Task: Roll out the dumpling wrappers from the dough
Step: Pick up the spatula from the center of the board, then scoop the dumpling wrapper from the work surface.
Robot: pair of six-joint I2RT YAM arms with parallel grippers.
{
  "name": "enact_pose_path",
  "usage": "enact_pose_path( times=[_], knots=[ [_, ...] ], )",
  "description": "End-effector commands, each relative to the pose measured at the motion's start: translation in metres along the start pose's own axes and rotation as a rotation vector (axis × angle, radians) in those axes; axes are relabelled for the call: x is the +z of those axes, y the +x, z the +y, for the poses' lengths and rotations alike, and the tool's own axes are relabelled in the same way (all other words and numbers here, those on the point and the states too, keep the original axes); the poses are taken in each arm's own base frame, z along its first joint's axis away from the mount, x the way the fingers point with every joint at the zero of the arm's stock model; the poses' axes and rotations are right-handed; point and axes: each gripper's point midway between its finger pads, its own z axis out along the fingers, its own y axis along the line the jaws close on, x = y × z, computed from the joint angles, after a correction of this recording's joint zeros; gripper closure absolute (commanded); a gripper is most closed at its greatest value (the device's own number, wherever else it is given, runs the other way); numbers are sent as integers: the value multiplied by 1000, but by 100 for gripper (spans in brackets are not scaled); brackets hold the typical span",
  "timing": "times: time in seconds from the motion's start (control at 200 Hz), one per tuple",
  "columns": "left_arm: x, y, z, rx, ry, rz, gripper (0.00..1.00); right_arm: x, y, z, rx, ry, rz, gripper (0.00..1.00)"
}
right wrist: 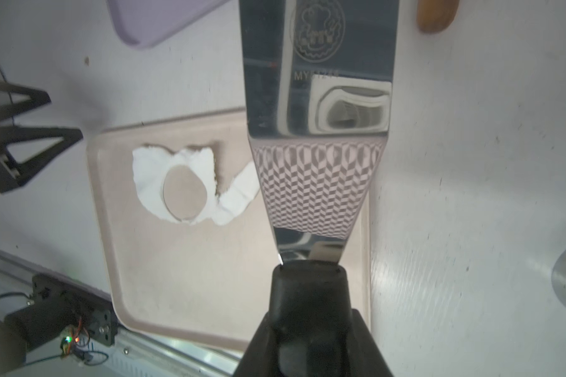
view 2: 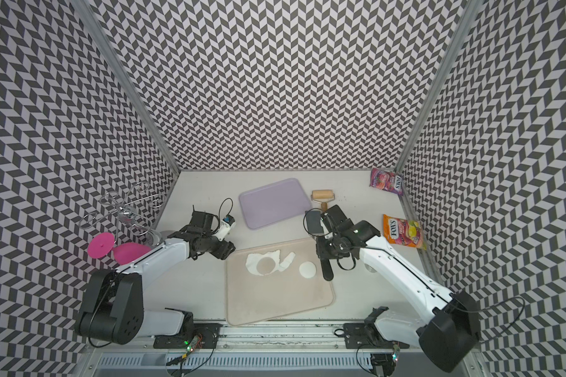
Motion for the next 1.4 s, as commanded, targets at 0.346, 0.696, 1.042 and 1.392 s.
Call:
enact_pose_path(
  times=[0.346,0.696,1.042,1.392],
  knots=[
    [-3,-2,-1,-7,8,-22,29,-32,130,15,39,-51,317,100],
    [-2,-2,-2,-4,12,-23,30,-24,183,15,41,-33,482,100],
    [-1,-2,-2,-6,12,-23,30,-16,203,7,33,34,546,100],
    [-1,-1,-2,-6,11,-21,30,6,178,-2,-48,182,457,100]
  ],
)
